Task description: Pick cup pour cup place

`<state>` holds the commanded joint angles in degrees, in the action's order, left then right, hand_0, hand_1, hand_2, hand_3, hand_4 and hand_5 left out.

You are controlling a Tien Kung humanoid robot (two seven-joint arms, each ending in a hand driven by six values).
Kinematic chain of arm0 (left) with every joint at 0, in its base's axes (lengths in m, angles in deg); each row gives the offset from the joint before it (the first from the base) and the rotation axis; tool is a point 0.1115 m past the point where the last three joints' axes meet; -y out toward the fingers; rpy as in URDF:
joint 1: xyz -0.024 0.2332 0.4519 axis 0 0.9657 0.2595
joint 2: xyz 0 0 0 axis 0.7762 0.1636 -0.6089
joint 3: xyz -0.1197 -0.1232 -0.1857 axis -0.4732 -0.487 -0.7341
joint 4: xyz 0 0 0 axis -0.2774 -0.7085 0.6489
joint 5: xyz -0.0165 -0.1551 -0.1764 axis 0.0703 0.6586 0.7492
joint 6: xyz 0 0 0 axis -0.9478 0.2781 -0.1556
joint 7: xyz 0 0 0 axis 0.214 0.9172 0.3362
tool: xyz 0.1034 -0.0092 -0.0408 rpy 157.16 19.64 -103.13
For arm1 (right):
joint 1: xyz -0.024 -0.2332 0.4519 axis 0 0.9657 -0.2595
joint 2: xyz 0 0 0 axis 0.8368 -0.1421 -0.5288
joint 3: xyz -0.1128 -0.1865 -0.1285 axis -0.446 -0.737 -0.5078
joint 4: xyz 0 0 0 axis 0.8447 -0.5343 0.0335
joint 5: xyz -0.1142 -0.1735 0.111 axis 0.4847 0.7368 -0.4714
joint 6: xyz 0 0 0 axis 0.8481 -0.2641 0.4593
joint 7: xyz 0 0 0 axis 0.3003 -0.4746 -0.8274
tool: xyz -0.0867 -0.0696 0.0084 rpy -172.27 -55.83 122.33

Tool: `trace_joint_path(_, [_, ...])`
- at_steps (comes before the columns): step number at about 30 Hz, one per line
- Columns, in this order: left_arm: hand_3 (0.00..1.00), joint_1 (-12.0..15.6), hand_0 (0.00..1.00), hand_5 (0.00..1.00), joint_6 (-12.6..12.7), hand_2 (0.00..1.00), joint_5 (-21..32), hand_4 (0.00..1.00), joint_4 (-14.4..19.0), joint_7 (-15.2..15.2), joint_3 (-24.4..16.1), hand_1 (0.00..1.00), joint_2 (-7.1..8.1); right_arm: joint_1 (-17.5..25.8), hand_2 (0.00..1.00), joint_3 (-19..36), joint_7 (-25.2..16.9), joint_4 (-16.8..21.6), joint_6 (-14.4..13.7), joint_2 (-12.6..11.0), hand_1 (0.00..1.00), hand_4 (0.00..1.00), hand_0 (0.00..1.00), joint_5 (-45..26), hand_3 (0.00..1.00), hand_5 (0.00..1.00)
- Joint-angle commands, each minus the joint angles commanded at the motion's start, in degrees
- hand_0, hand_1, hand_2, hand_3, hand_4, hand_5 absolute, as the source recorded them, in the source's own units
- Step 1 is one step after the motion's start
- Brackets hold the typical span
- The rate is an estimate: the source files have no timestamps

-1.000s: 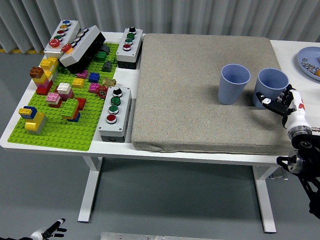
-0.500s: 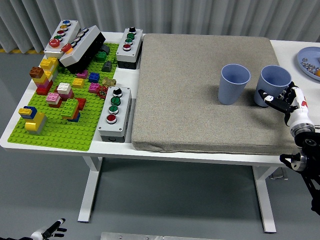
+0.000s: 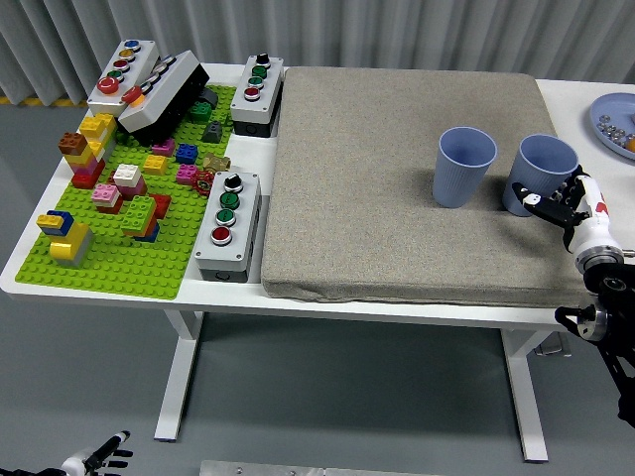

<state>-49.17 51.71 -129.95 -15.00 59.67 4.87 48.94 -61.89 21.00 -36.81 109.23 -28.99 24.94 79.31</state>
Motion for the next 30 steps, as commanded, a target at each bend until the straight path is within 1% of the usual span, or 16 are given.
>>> trace_joint_path(7, [0.754,0.1,0.864,0.985,0.0,0.839,0.0,0.630,0.0,0.0,-0.1,0.829,0.00,0.3,0.862,0.2,0.5,0.5,0.5,-0.2,0.845,0.783,0.919,0.3,0.880,0.163])
trace_joint_path(8, [0.754,0.1,0.864,0.984,0.0,0.839,0.0,0.630,0.0,0.0,-0.2,0.829,0.00,0.3,0.890,0.2,0.8,0.6,0.6,-0.3,0.856,0.781,0.923,0.5,0.888,0.162])
trace_joint_path(13, [0.754,0.1,0.864,0.984,0.0,0.839,-0.1,0.630,0.0,0.0,-0.2,0.829,0.06,0.5,0.890,0.5,1.8,1.0,1.2,-0.6,0.856,0.781,0.923,1.1,0.888,0.162])
trace_joint_path(14, [0.754,0.1,0.864,0.984,0.0,0.839,-0.1,0.630,0.0,0.0,-0.3,0.829,0.07,0.7,0.917,0.5,2.0,1.1,1.2,-0.7,0.865,0.781,0.930,1.2,0.903,0.162])
trace_joint_path(30, [0.754,0.6,0.864,0.984,0.1,0.837,-0.1,0.630,0.0,0.1,-0.8,0.829,0.21,2.0,0.948,1.3,4.3,2.1,2.9,-1.6,0.885,0.786,0.934,2.3,0.926,0.166])
